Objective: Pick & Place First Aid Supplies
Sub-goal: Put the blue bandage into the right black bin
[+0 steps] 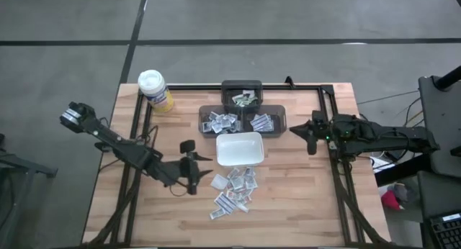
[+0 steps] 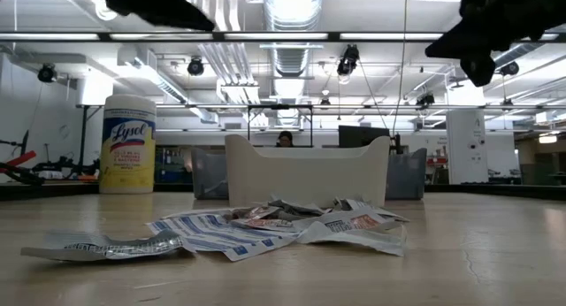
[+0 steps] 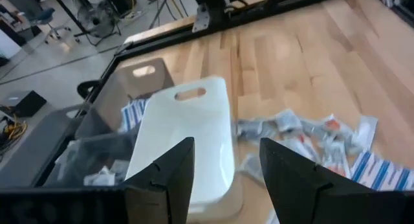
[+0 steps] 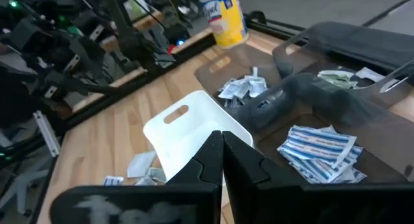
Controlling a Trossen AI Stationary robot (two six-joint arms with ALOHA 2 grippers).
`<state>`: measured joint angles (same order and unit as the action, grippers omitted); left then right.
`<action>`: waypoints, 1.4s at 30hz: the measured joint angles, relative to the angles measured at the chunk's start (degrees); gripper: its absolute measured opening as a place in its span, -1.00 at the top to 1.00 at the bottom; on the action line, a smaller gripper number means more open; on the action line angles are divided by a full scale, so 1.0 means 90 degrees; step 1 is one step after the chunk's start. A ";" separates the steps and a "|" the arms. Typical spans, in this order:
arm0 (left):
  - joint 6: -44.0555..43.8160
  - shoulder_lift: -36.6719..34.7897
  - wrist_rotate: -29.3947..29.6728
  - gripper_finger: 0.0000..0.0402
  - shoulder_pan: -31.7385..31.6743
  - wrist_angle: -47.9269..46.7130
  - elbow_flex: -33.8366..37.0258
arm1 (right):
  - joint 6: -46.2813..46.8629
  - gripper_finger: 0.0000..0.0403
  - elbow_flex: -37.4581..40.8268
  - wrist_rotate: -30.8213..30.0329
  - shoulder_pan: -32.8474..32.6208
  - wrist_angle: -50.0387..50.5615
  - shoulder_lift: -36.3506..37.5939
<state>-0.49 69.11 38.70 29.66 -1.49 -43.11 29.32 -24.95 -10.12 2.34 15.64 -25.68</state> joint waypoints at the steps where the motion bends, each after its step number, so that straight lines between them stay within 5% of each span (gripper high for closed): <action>1: 0.0000 0.0142 -0.0001 0.12 -0.0001 0.0013 -0.0135 | -0.0001 0.96 0.0074 0.0018 -0.0007 0.0000 0.0156; 10: -0.0398 0.1512 -0.0019 0.12 -0.0003 -0.0242 -0.1287 | -0.0115 0.96 0.0892 0.0132 -0.0038 -0.0005 0.1429; 23: -0.1726 0.3154 -0.0354 0.12 -0.0003 -0.3176 -0.3590 | -0.0109 0.96 0.1796 0.0132 -0.0038 -0.0008 0.2778; 34: -0.3667 0.3911 -0.2562 0.12 0.0007 -0.3248 -0.4041 | -0.0069 0.96 0.2013 0.0130 -0.0038 -0.0004 0.2852; 42: -0.4771 0.4232 -0.2939 0.12 0.0068 -0.3338 -0.4036 | -0.0228 0.96 0.1999 0.0128 -0.0038 -0.0017 0.2854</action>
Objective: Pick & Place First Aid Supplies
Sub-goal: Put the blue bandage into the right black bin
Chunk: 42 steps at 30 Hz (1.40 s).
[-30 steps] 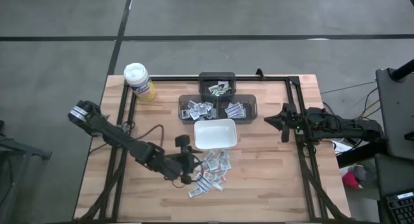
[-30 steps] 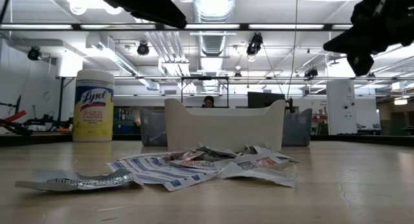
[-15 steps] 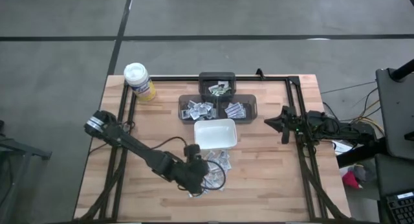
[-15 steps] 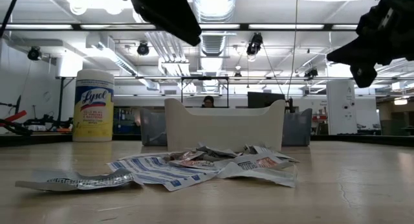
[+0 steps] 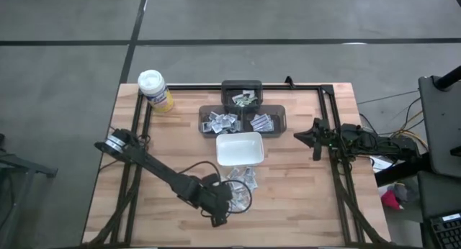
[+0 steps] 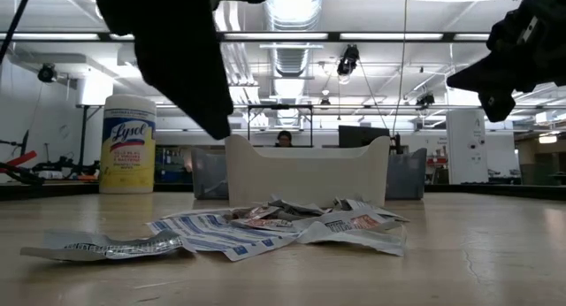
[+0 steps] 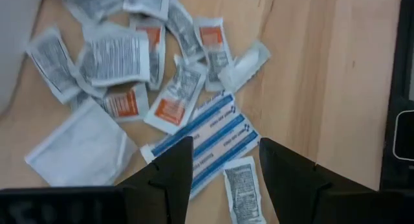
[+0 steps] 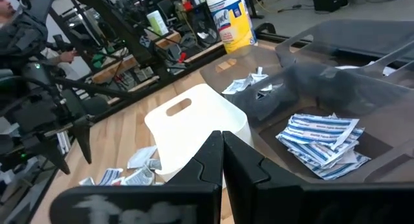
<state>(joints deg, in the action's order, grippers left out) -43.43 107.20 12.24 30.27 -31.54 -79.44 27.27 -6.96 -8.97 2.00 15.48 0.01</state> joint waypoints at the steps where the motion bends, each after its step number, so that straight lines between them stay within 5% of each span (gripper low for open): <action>1: -0.0076 0.0006 -0.0009 0.12 0.0019 -0.0029 0.0000 | -0.0030 0.96 0.0002 0.0000 0.0000 0.0000 0.0000; 20: -0.1321 -0.0010 0.0242 0.12 0.0035 -0.0777 0.0164 | -0.0080 0.96 0.0014 0.0002 0.0000 0.0025 -0.0012; 28: -0.2560 -0.0010 0.0241 0.12 -0.0004 -0.0551 0.0656 | -0.0078 0.96 0.0076 0.0005 0.0000 0.0037 -0.0015; 42: -0.2700 -0.0008 0.0214 0.12 -0.0030 0.0144 0.0873 | -0.0078 0.96 0.0087 0.0003 0.0000 0.0044 -0.0017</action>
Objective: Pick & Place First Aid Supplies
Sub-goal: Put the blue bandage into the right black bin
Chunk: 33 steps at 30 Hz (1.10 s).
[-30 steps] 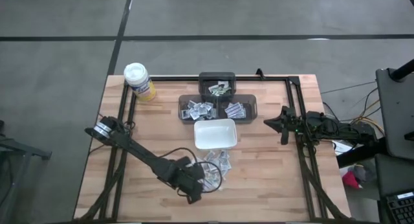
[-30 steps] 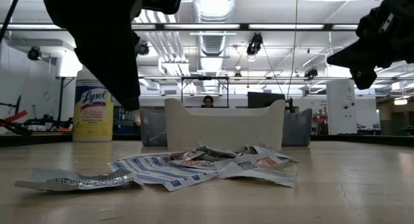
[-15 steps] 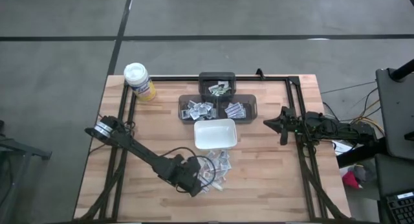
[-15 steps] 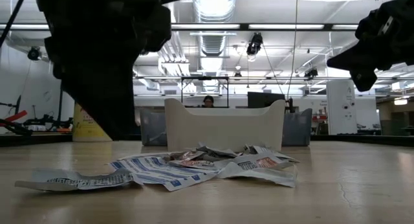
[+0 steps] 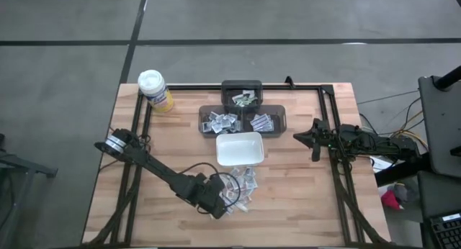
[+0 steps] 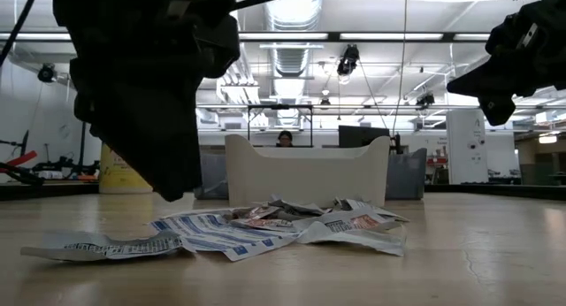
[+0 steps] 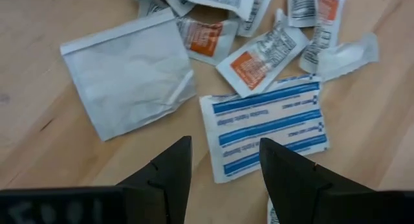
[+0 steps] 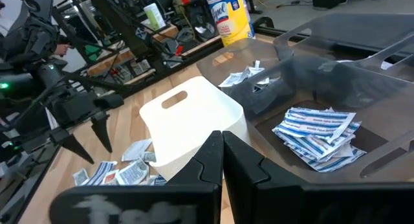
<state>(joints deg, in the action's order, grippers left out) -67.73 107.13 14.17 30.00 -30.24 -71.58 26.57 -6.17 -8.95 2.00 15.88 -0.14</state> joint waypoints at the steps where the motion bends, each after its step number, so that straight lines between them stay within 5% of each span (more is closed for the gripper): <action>1: -0.0044 0.0001 -0.0001 0.12 -0.0001 0.0012 0.0010 | 0.0000 0.96 -0.0001 0.0002 0.0001 0.0000 0.0000; 25: -0.0567 0.0623 -0.0218 0.13 -0.0105 0.0281 0.0048 | 0.0037 0.96 -0.0002 -0.0001 0.0002 0.0022 0.0000; 33: -0.0565 0.0618 -0.0236 0.45 -0.0104 0.0181 0.0059 | 0.0046 0.96 -0.0002 -0.0003 0.0002 0.0022 -0.0005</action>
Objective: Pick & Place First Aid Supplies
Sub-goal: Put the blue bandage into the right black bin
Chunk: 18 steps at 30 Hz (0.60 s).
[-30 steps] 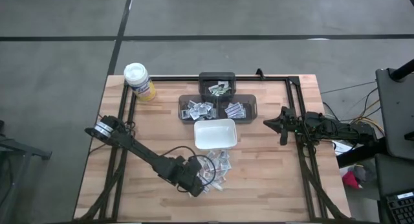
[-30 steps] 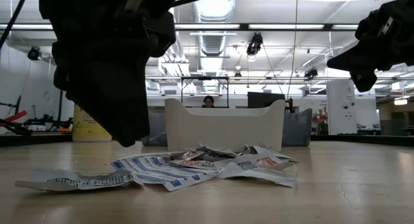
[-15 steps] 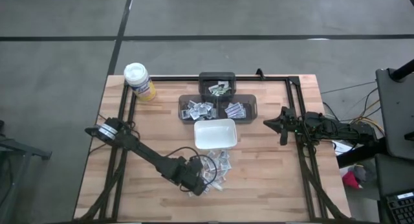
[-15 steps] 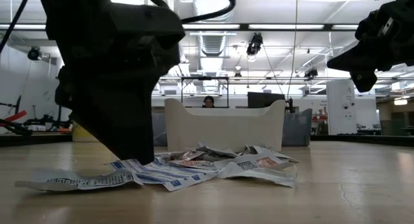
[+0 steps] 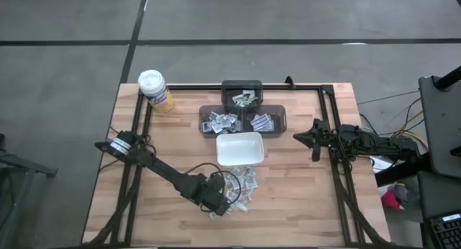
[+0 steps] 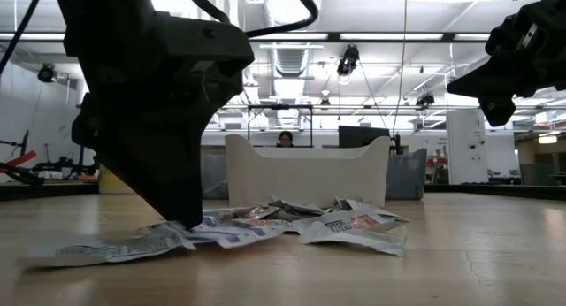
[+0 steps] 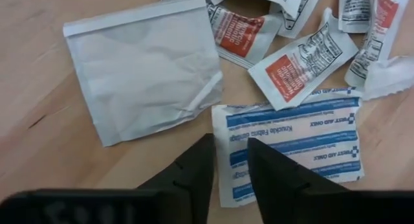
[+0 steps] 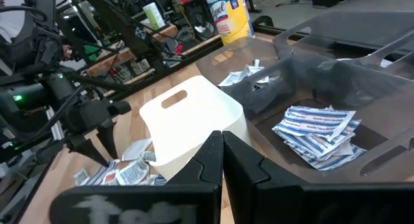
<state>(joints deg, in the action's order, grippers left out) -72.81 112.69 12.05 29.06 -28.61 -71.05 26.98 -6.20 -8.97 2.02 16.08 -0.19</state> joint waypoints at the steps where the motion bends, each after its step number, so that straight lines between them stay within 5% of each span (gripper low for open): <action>1: 0.0014 0.0004 0.0001 0.50 0.0000 -0.0011 0.0001 | 0.0000 0.96 0.0001 0.0000 0.0000 0.0000 0.0000; 11: -0.0014 -0.0041 0.0002 0.95 0.0002 -0.0113 0.0007 | 0.0000 0.96 0.0002 -0.0002 0.0000 0.0001 0.0000; 18: -0.0011 -0.0339 0.0104 0.99 0.0002 -0.0302 0.0023 | -0.0001 0.96 0.0002 -0.0002 0.0000 0.0002 -0.0002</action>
<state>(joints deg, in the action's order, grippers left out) -72.91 109.63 12.99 29.08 -31.33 -70.84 26.97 -6.17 -8.99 2.02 16.10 -0.21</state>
